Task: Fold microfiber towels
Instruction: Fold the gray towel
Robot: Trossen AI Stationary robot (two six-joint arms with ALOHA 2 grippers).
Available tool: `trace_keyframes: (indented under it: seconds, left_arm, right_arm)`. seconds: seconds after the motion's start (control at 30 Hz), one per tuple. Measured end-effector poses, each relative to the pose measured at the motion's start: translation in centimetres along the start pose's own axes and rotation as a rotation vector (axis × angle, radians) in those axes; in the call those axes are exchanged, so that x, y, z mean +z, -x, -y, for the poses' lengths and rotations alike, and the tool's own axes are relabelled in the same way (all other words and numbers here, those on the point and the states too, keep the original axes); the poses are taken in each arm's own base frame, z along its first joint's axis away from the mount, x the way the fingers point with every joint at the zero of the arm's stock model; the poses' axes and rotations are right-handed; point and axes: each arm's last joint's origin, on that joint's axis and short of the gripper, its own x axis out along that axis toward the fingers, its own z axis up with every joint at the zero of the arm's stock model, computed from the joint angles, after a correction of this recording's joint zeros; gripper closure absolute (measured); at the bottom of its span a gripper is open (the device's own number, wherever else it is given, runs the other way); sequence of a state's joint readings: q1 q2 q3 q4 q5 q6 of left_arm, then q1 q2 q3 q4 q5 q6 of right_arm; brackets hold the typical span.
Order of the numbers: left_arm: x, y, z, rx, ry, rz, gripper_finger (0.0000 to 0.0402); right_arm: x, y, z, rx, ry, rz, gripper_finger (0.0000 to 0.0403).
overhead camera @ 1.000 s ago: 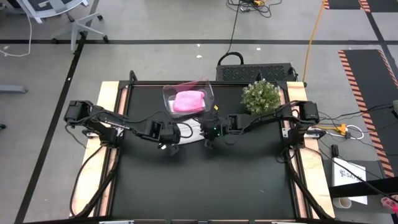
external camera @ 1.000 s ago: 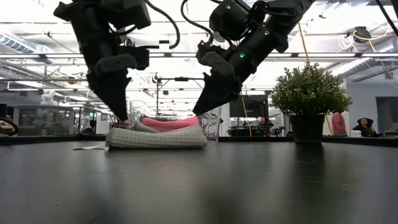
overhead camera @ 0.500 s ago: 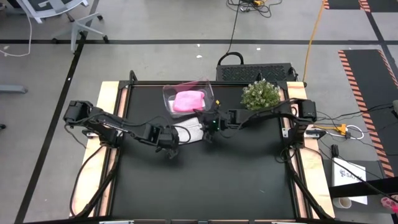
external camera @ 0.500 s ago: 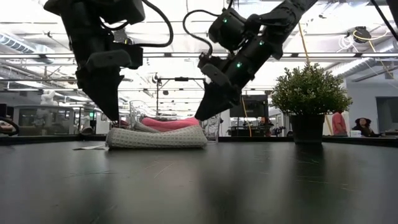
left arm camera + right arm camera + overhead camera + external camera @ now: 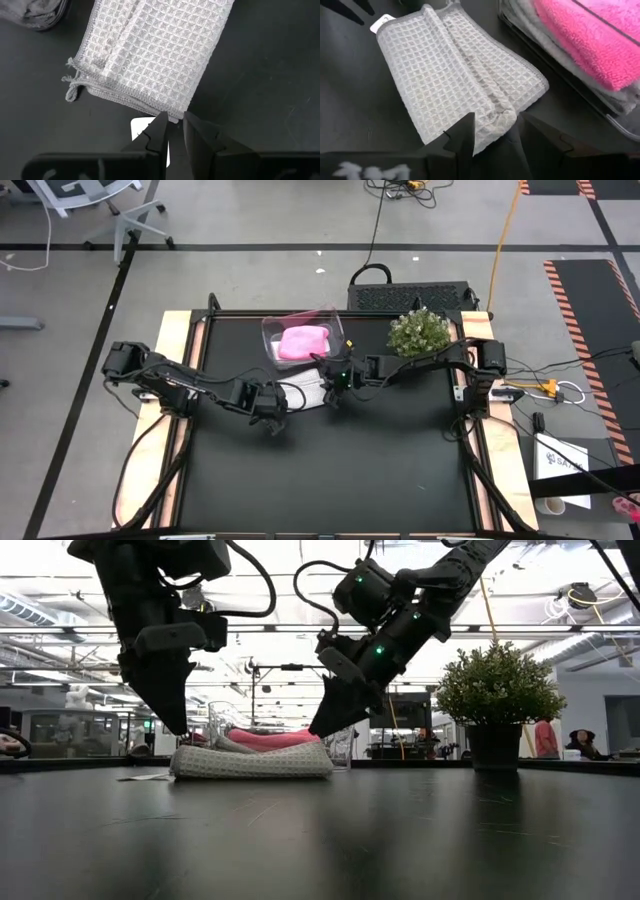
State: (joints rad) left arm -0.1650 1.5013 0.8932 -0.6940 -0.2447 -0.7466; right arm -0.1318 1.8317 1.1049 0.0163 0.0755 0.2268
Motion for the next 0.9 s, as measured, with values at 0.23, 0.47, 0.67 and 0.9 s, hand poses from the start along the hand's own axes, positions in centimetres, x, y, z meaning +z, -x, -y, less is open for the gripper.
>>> trace_keyframes:
  seconds: [0.23,0.47,0.67,0.9]
  left_arm:
    - [-0.1,0.0,-0.1,0.008,0.006,-0.007,0.0339]
    - [-0.1,0.0,-0.1,0.009,0.011,-0.008,0.0339]
    - [-0.1,0.0,-0.1,0.011,0.01,-0.007,0.0339]
    - [-0.1,0.0,-0.1,0.023,0.01,0.004,0.0339]
  right_arm:
    - [-0.4,-0.1,0.1,0.003,-0.012,0.014,0.0272]
    - [-2.1,-0.5,0.5,0.02,-0.085,0.073,0.0272]
    - [-3.2,-0.6,0.7,0.025,-0.144,0.079,0.0273]
    - [-3.3,-0.6,0.6,0.03,-0.173,0.085,0.0279]
